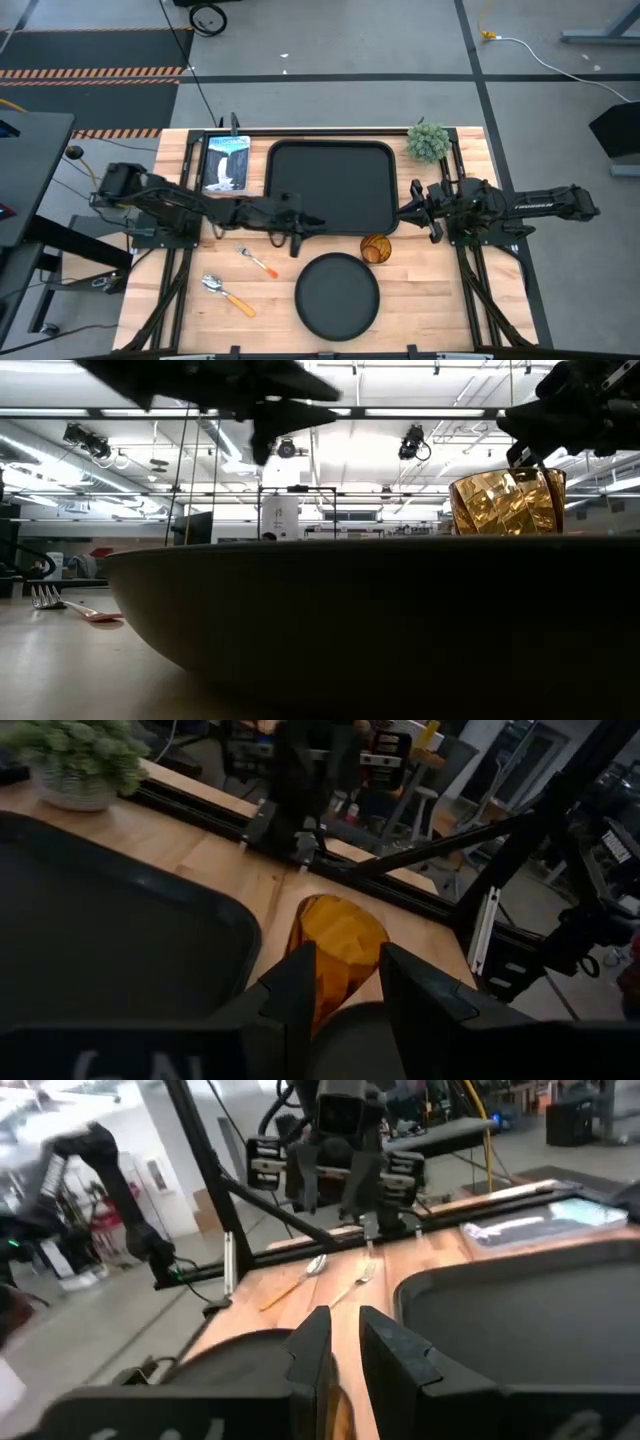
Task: Pick and place plate/cup/fork/spoon on tray
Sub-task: Put the brown cup on the black tray
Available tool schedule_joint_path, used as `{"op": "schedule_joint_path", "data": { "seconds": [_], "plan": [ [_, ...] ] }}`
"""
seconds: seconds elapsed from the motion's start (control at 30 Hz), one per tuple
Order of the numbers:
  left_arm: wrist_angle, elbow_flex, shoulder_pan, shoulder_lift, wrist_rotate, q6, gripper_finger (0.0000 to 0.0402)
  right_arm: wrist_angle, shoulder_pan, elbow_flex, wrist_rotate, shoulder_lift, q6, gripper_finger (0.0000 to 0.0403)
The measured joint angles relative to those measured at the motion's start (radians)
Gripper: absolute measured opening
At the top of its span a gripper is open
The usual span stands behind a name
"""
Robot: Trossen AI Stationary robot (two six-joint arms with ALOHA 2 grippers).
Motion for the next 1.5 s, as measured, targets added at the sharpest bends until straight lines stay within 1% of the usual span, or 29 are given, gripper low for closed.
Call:
{"op": "schedule_joint_path", "data": {
  "seconds": [0.1, 0.2, 0.43, 0.53, 0.63, 0.8, 0.87, 0.9, 0.97, 1.03, 1.07, 1.17, 1.27, 1.37, 1.5],
  "plan": [
    [-0.067, 0.102, 0.001, 0.085, 0.000, -0.012, 0.0121, -0.014, 0.000, 0.018, -0.001, -0.008, -0.052, 0.0064],
    [-0.173, 0.219, 0.001, 0.167, -0.001, -0.026, 0.0130, -0.031, 0.000, 0.024, -0.001, -0.024, -0.083, 0.0064],
    [-0.480, 0.514, 0.006, 0.329, -0.001, -0.027, 0.0189, -0.109, 0.000, 0.024, 0.001, -0.070, -0.093, 0.0064],
    [-0.613, 0.627, 0.009, 0.375, 0.000, -0.055, 0.0203, -0.123, 0.000, 0.024, 0.000, -0.092, -0.092, 0.0064],
    [-0.734, 0.731, 0.014, 0.416, 0.001, -0.089, 0.0203, -0.134, 0.000, 0.024, -0.001, -0.114, -0.093, 0.0064],
    [-0.891, 0.882, 0.027, 0.484, 0.001, -0.145, 0.0186, -0.156, 0.000, 0.024, -0.003, -0.140, -0.098, 0.0064],
    [-0.947, 0.924, 0.032, 0.506, 0.000, -0.155, 0.0182, -0.163, 0.000, 0.024, -0.005, -0.149, -0.099, 0.0064],
    [-0.946, 0.946, 0.033, 0.516, 0.000, -0.155, 0.0182, -0.162, 0.000, 0.024, -0.005, -0.151, -0.099, 0.0064],
    [-0.979, 0.961, 0.033, 0.525, 0.000, -0.148, 0.0187, -0.170, 0.000, 0.024, -0.005, -0.159, -0.095, 0.0064],
    [-0.957, 0.976, 0.033, 0.535, 0.002, -0.138, 0.0200, -0.176, 0.000, 0.024, -0.007, -0.169, -0.094, 0.0064],
    [-0.972, 0.975, 0.035, 0.535, 0.004, -0.140, 0.0208, -0.178, 0.000, 0.024, -0.008, -0.170, -0.094, 0.0064],
    [-0.965, 0.976, 0.038, 0.542, 0.007, -0.177, 0.0233, -0.186, 0.000, 0.024, -0.008, -0.184, -0.093, 0.0064],
    [-0.996, 0.973, 0.040, 0.550, 0.013, -0.205, 0.0248, -0.184, 0.000, 0.024, -0.005, -0.189, -0.090, 0.0064],
    [-0.995, 0.974, 0.040, 0.562, 0.014, -0.213, 0.0250, -0.182, 0.000, 0.024, -0.005, -0.189, -0.086, 0.0064],
    [-0.996, 0.974, 0.036, 0.563, 0.006, -0.231, 0.0240, -0.181, 0.000, 0.024, -0.004, -0.189, -0.083, 0.0064]
  ]
}}
